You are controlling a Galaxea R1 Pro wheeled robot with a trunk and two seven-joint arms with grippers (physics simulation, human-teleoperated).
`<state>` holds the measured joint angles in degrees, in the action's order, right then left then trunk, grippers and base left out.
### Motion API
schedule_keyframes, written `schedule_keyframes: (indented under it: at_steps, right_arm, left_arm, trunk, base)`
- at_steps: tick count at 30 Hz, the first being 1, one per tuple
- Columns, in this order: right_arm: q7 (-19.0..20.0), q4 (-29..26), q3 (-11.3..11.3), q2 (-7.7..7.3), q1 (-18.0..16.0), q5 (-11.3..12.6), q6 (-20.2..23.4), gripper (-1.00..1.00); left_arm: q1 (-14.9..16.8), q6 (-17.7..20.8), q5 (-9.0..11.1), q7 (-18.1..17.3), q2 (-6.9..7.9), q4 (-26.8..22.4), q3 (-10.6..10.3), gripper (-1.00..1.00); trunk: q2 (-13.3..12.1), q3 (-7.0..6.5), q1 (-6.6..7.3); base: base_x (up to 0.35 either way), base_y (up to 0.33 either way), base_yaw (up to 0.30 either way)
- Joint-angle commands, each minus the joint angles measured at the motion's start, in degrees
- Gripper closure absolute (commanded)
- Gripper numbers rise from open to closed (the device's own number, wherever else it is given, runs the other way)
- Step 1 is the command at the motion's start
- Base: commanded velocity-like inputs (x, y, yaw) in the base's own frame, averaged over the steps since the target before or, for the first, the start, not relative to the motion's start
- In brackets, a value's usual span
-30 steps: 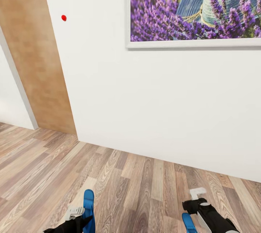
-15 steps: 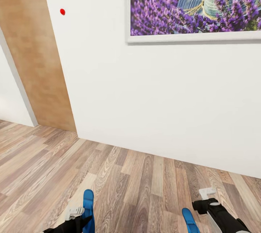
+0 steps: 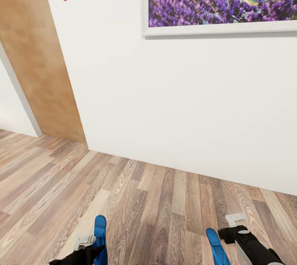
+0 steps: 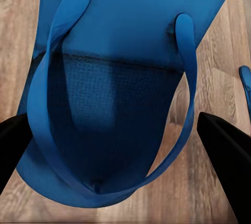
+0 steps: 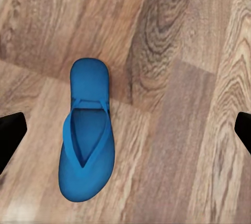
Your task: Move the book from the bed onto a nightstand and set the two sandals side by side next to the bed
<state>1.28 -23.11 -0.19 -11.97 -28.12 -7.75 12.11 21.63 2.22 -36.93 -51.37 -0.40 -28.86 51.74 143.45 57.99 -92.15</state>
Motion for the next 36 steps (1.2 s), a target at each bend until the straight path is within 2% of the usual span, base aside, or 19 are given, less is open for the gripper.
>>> schedule_keyframes:
  at_steps: [1, 11, 15, 18, 20, 23, 25, 26, 29, 32, 36]
  right_arm:
    - [0.1, -0.1, 0.0, 0.04, 0.0, -0.6, 0.4, -1.0]
    - [0.1, -0.1, 0.0, 0.11, 0.0, -0.6, 0.4, -1.0]
    - [0.1, -0.1, 0.0, 0.11, 0.0, -0.6, 0.4, -1.0]
    - [0.1, -0.1, 0.0, 0.11, 0.0, -0.6, 0.4, -1.0]
    - [0.1, -0.1, 0.0, 0.11, 0.0, -0.6, 0.4, -1.0]
    - [0.1, -0.1, 0.0, 0.11, 0.0, -0.6, 0.4, -1.0]
    - [0.1, -0.1, 0.0, 0.11, 0.0, -0.6, 0.4, -1.0]
    - [0.1, -0.1, 0.0, 0.11, 0.0, -0.6, 0.3, -1.0]
    - [0.0, -0.1, 0.0, 0.11, 0.0, -0.6, 0.4, -1.0]
    - [0.0, -0.1, 0.0, 0.11, 0.0, -0.6, 0.4, -1.0]
    - [0.0, -0.1, 0.0, 0.11, 0.0, -0.6, 0.4, -1.0]
  left_arm:
    - [0.1, 0.2, -0.2, -0.4, -0.04, -0.1, 0.4, 1.0]
    - [0.1, 0.3, -0.2, -1.0, 0.11, -0.3, 0.4, 1.0]
    - [0.3, 0.8, 0.1, -2.9, 1.11, -0.6, 0.5, 1.0]
    - [0.7, 3.2, 0.2, -6.6, 1.35, -2.9, 0.5, 1.0]
    - [0.9, 7.3, 0.3, -11.2, 1.22, -8.1, 0.4, 1.0]
    - [1.1, 14.6, 0.4, -20.8, 1.18, -16.3, 0.3, 1.0]
    - [1.1, 17.5, 0.4, -28.7, 1.37, -19.1, 0.4, 1.0]
    - [1.1, 18.0, 0.4, -30.8, 1.37, -19.6, 0.5, 1.0]
    - [1.1, 18.5, 0.4, -34.1, 1.5, -20.3, 0.6, 1.0]
    - [1.1, 18.5, 0.4, -34.7, 1.53, -20.4, 0.6, 1.0]
    - [1.1, 18.3, 0.3, -34.7, 1.51, -20.4, 0.6, 1.0]
  trunk:
    - [0.0, 0.28, -0.01]
    - [0.2, 2.5, -0.27]
    - [0.2, 3.38, -0.37]
    - [0.3, 4.05, -0.45]
    - [0.3, 4.49, -0.5]
    - [0.3, 5.16, -0.58]
    - [0.4, 5.6, -0.63]
    - [0.4, 5.82, -0.65]
    - [0.4, 6.04, -0.68]
    - [0.4, 6.04, -0.68]
    - [0.4, 6.93, -0.78]
  base:
    - [0.0, 0.0, 0.0]
    - [0.0, 0.0, 0.0]
    - [0.0, 0.0, 0.0]
    - [0.0, 0.0, 0.0]
    - [0.0, 0.0, 0.0]
    - [0.0, 0.0, 0.0]
    - [0.0, 0.0, 0.0]
    - [0.0, 0.0, 0.0]
    - [0.0, 0.0, 0.0]
    - [0.0, 0.0, 0.0]
    - [0.0, 0.0, 0.0]
